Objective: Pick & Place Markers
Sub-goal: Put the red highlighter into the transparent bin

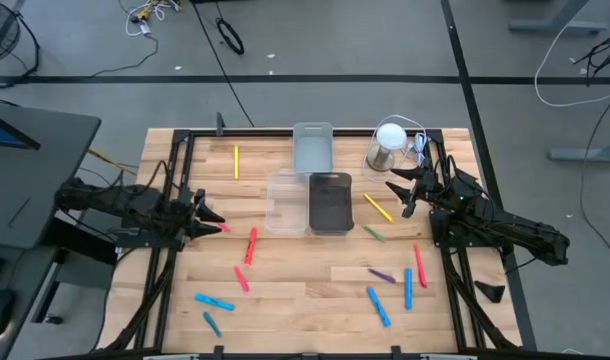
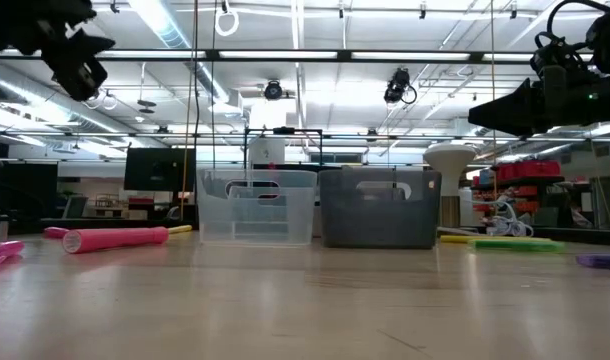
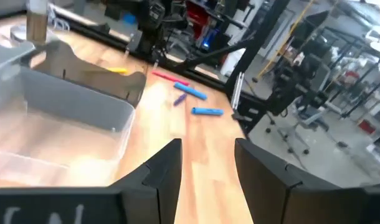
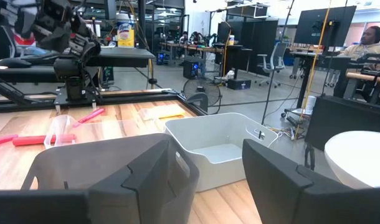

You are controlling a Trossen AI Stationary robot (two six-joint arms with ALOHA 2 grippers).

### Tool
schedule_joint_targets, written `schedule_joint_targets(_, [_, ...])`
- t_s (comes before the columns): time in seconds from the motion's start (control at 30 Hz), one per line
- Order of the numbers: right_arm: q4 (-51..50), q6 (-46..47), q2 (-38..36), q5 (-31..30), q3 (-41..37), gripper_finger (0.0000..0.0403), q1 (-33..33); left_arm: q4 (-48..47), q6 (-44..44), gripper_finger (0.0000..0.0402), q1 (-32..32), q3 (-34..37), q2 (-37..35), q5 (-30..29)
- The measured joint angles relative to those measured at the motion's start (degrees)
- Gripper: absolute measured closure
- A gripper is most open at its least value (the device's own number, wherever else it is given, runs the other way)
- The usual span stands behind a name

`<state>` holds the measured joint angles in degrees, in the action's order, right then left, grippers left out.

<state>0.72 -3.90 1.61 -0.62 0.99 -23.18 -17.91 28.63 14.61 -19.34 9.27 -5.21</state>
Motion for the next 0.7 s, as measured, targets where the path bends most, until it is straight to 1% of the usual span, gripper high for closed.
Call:
schedule_joint_targets(0.1, [-0.01,0.0,0.0,0.0,0.01,0.0195,-0.01,-3.38,5.09,0.0248,-0.01,-4.72,3.63,-0.05])
schedule_joint_targets(0.23, [-0.01,0.0,0.0,0.02,0.0,0.0195,-0.02,-7.68,9.1,0.0248,-0.01,-11.13,8.96,-0.05])
schedule_joint_targets(0.37, [-0.01,0.0,0.0,0.0,0.01,0.0195,0.01,-10.85,16.09,0.0248,0.0,-16.41,14.83,-1.24])
schedule_joint_targets(0.47, [-0.01,0.0,0.0,0.02,0.0,0.0195,-0.02,-11.7,21.53,0.0248,-0.02,-19.29,18.99,-1.2])
schedule_joint_targets(0.6, [-0.01,0.0,0.0,0.01,0.0,0.0195,0.0,-11.85,29.26,0.0248,-0.02,-22.42,24.93,0.42])
schedule_joint_targets(0.7, [-0.01,0.0,0.0,-0.01,0.0,0.0195,-0.01,-12.04,33.19,0.0248,-0.01,-24.42,28.99,1.05])
